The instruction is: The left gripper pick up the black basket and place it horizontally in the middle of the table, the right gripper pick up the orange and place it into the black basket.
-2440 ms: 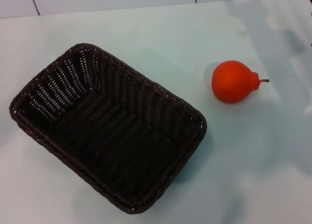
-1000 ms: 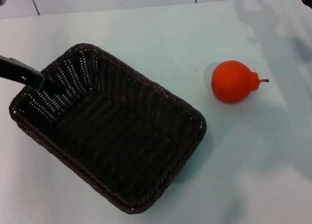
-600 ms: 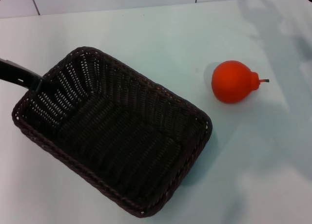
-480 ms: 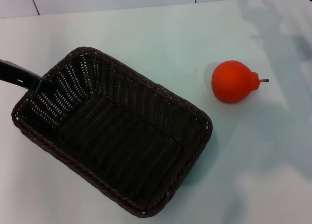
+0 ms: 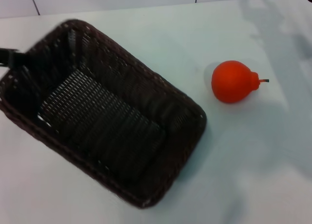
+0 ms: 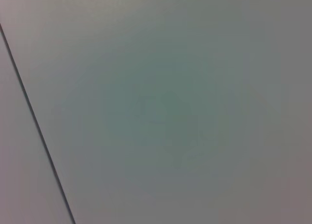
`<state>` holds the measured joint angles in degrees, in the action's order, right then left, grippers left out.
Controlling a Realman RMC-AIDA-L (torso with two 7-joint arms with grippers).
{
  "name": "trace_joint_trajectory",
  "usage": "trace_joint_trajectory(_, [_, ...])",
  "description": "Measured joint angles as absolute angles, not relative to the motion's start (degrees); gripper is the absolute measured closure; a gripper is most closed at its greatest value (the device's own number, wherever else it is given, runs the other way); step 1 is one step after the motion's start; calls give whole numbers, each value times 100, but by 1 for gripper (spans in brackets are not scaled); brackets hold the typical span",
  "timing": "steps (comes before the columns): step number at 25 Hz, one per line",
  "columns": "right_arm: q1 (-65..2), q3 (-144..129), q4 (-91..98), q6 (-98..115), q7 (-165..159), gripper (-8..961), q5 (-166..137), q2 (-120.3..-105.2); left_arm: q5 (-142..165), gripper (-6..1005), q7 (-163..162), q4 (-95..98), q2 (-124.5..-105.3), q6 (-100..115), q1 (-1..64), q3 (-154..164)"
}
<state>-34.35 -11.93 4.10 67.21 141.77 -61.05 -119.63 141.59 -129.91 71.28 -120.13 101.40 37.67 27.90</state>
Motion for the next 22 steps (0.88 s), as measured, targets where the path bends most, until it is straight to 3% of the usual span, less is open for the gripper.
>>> trace_joint_trajectory(13, [-3569,-1123,413,6571,14186,358,-6099,-11953,13176,809,-13866,6804,-12093,9680,2926,1616])
trace_joint_trajectory(22, [-3561,-1125,407,6564,14178,357,-6100,-11961,12928,781,-13867,6506,-12432,9381,2526,1639])
